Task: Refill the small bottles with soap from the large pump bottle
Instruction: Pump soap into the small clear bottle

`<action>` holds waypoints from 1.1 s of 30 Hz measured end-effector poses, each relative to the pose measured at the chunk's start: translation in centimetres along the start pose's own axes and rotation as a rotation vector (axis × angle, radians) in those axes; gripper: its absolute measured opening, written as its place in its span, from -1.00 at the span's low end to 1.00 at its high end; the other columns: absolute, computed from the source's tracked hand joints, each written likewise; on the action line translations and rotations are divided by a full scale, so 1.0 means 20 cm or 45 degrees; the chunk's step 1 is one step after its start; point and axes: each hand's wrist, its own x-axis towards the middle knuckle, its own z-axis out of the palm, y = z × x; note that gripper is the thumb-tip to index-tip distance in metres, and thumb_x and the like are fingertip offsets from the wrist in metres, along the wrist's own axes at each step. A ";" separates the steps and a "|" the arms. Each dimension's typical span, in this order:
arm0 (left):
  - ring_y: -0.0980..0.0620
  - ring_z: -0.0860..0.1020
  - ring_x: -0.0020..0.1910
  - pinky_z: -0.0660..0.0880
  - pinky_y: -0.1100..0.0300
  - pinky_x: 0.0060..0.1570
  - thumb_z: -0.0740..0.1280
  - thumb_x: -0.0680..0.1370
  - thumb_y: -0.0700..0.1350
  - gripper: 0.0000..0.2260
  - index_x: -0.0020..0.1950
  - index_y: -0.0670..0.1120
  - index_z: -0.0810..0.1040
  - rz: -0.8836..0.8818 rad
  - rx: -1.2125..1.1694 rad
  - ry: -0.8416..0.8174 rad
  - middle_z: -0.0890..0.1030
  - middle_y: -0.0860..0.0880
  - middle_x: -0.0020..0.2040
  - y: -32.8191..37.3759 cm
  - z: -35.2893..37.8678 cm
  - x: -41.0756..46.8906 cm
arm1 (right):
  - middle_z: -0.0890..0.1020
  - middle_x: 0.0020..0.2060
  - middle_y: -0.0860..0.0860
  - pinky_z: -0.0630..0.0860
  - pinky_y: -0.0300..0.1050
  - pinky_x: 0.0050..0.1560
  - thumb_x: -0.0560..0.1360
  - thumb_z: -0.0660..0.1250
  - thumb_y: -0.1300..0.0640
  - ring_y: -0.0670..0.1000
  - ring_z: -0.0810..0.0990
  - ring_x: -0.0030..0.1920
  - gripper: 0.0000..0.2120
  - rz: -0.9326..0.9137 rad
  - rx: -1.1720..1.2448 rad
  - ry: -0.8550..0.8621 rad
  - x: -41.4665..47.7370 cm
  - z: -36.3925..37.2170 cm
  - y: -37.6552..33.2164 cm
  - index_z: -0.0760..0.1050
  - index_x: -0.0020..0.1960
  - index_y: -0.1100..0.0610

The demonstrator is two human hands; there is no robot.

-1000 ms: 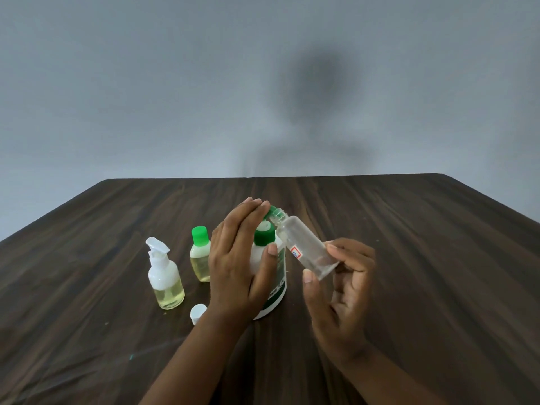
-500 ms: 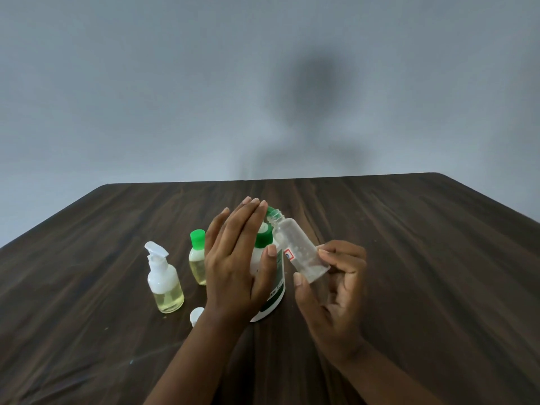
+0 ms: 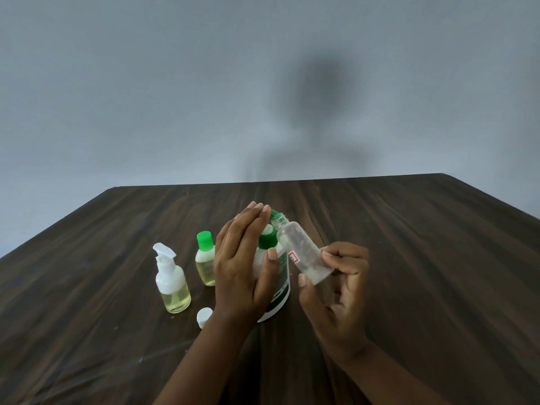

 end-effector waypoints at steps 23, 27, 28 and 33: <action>-0.04 0.45 0.32 0.44 -0.04 0.23 0.15 0.56 -0.03 -0.60 0.30 -0.24 0.46 -0.065 -0.047 -0.015 0.45 -0.06 0.29 0.02 0.03 0.01 | 0.39 0.11 -0.14 0.49 -0.21 0.01 0.44 0.36 0.17 -0.07 0.48 0.07 -0.67 0.014 0.006 0.004 -0.01 0.00 0.00 0.34 0.14 0.05; 0.00 0.51 0.17 0.49 -0.06 0.08 0.17 0.54 -0.06 -0.68 0.14 -0.23 0.54 -0.054 -0.030 0.014 0.53 -0.06 0.16 0.01 0.04 0.01 | 0.38 0.06 -0.11 0.47 -0.24 -0.02 0.42 0.35 0.17 -0.09 0.47 0.04 -0.70 0.018 0.002 -0.001 -0.01 0.00 0.00 0.34 0.10 0.05; 0.04 0.50 0.15 0.49 -0.05 0.06 0.17 0.53 -0.07 -0.70 0.11 -0.22 0.55 -0.047 -0.019 0.015 0.54 -0.06 0.13 0.00 0.04 0.00 | 0.38 0.04 -0.10 0.46 -0.25 -0.02 0.42 0.34 0.17 -0.12 0.46 0.03 -0.71 0.020 -0.003 0.002 -0.01 -0.01 0.00 0.34 0.08 0.08; 0.08 0.44 0.28 0.41 0.03 0.21 0.19 0.52 -0.06 -0.65 0.22 -0.20 0.50 -0.026 0.000 -0.004 0.48 0.01 0.24 0.00 0.03 -0.03 | 0.38 0.10 -0.19 0.48 -0.24 -0.03 0.41 0.35 0.17 -0.10 0.46 0.04 -0.70 0.025 0.010 -0.004 -0.01 0.00 0.00 0.34 0.09 0.09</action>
